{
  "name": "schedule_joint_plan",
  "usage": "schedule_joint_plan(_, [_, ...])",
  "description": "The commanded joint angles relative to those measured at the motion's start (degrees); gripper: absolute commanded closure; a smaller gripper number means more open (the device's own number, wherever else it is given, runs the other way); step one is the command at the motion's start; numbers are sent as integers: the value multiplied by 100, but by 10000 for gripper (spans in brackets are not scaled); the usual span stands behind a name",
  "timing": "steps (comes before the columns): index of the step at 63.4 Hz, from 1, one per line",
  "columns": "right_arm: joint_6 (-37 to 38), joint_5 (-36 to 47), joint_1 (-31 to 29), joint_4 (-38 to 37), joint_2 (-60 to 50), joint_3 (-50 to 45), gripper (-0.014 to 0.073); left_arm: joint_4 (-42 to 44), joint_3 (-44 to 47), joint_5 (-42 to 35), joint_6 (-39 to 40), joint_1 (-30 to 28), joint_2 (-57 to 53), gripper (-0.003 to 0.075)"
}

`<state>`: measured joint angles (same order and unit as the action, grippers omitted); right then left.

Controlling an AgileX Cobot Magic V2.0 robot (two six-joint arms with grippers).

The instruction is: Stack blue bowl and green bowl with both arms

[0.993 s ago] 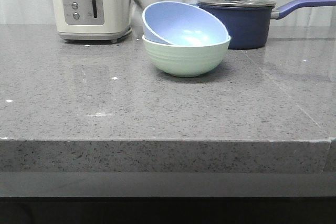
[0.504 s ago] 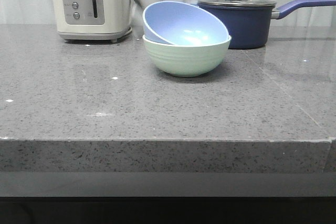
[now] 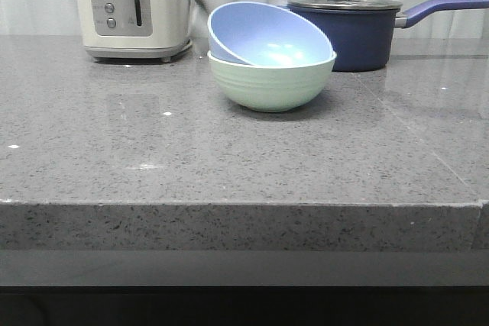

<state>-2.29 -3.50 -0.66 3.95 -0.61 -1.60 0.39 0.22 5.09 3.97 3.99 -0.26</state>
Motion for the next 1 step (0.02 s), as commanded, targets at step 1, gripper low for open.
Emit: schedule_joint_plan(1, [-47, 485, -18, -78, -110, 98, 657, 4, 35, -509, 30, -22, -95, 740])
